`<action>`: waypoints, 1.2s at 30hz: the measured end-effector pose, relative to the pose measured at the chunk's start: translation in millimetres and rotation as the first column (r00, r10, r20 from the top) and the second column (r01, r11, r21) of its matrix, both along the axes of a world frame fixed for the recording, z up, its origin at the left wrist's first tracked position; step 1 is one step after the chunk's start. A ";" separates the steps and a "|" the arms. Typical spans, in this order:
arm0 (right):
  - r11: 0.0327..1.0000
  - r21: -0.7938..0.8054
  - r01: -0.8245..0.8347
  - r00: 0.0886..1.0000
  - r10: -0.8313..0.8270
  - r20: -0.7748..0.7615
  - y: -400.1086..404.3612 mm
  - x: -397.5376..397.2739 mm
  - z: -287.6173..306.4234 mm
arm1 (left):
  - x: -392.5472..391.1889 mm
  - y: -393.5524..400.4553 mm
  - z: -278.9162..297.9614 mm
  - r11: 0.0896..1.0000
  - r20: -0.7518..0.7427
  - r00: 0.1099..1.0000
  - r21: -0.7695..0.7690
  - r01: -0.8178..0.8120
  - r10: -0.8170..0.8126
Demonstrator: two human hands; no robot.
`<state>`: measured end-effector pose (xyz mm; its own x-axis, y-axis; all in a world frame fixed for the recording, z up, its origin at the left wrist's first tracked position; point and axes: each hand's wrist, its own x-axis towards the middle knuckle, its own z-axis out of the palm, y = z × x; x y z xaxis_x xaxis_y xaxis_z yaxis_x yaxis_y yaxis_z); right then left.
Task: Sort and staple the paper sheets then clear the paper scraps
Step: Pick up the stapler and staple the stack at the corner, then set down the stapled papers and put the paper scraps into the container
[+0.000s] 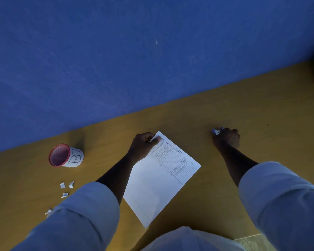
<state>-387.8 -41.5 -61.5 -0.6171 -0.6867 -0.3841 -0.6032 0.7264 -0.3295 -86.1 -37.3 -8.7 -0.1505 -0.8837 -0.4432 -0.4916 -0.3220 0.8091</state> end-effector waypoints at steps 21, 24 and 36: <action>0.913 -0.344 -0.218 0.963 0.258 0.073 -14.0 41.7 61.0 | 9.7 15.4 26.7 0.998 0.021 0.998 -0.038 -0.059 0.060; 0.905 -0.341 -0.254 0.910 0.343 0.233 -16.5 57.1 81.2 | 12.6 21.8 37.9 0.994 -0.012 0.996 -0.057 -0.089 0.088; 0.712 -0.491 -0.502 0.546 0.702 0.459 11.1 121.8 137.1 | 31.0 43.0 80.2 0.965 -0.074 0.985 -0.200 -0.171 0.159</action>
<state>-266.0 -30.3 75.6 0.2660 -0.9361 -0.2301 -0.4728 0.0813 -0.8774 -55.1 5.7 71.4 -0.0147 -0.9694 -0.2451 -0.3973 -0.2193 0.8911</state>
